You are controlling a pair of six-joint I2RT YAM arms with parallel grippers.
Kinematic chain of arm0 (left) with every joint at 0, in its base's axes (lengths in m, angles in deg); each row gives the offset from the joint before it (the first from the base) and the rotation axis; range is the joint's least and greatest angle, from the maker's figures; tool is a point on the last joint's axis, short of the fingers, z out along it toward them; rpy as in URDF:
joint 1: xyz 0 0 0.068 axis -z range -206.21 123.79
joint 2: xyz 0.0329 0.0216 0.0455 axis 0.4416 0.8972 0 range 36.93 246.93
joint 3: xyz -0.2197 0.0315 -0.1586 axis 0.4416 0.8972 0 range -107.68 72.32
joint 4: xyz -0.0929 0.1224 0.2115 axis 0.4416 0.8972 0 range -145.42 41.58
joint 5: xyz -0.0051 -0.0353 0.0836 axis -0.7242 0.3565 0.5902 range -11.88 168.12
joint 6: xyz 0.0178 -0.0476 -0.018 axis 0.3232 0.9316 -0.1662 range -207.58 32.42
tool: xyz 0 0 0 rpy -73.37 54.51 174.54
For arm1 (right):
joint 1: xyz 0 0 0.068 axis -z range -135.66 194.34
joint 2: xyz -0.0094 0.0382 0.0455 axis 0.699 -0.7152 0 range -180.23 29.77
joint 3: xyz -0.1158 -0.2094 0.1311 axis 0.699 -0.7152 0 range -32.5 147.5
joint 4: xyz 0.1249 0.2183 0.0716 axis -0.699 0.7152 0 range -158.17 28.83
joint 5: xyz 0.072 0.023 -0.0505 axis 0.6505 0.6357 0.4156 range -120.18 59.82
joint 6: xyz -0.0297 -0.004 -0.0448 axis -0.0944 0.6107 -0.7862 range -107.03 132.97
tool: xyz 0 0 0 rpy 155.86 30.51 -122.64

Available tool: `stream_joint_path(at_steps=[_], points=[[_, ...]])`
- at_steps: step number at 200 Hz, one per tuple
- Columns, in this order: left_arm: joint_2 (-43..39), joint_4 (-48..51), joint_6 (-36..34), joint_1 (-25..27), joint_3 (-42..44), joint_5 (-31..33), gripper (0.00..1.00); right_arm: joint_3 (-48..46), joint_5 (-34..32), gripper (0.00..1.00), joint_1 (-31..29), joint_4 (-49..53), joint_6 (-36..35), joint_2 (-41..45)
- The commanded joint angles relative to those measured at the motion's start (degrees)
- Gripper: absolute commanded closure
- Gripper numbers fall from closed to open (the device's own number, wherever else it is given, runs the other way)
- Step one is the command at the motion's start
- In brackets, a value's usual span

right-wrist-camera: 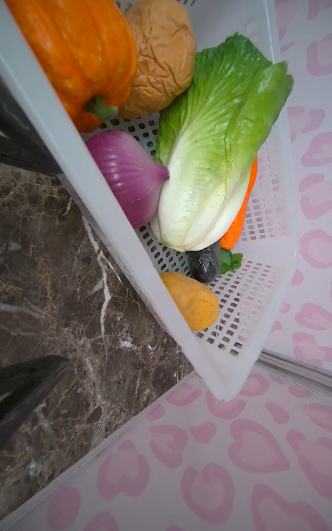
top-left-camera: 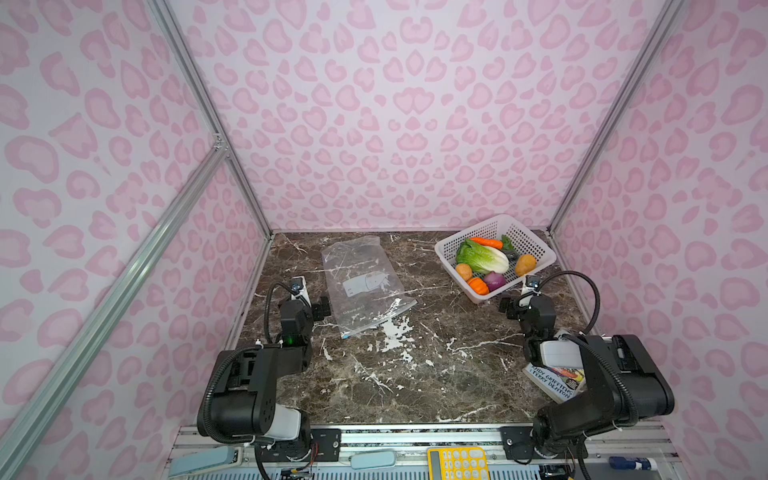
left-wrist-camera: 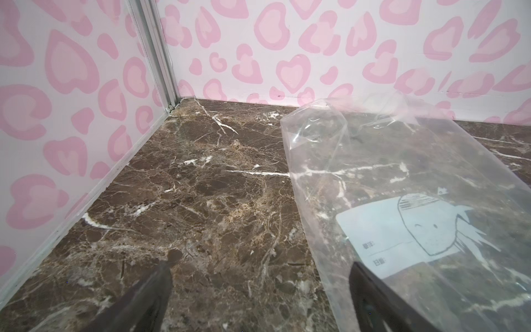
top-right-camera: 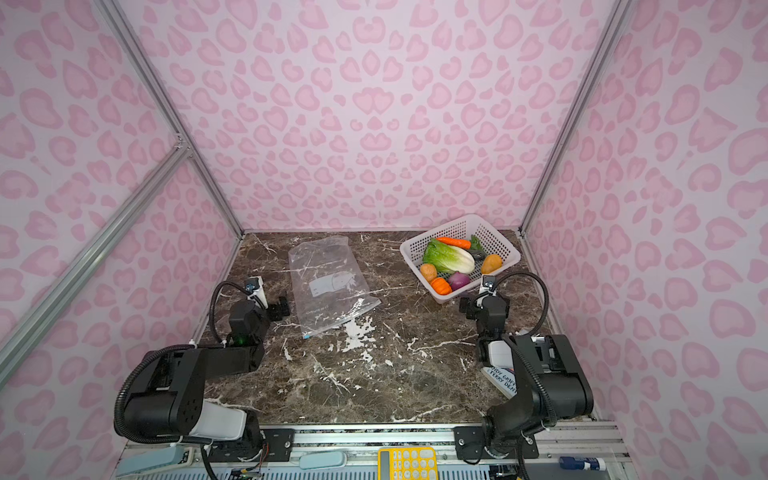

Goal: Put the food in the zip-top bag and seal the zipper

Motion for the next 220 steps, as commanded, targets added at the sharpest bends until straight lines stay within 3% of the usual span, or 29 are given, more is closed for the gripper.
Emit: stream_joint_path(at_steps=[1, 191, 220], points=[[0.04, -1.38, -0.41, 0.03, -0.22, -0.17, 0.03, 0.25, -0.57, 0.0, -0.04, -0.69, 0.08, -0.09], [-0.26, -1.6, -0.42, 0.02, -0.08, -0.08, 0.03, -0.17, -0.67, 0.0, 0.03, -1.89, 0.08, 0.45], [-3.96, 11.85, -0.07, 0.22, -6.46, 1.51, 0.03, 0.63, -0.69, 0.0, -0.12, 4.32, -0.34, 6.13]])
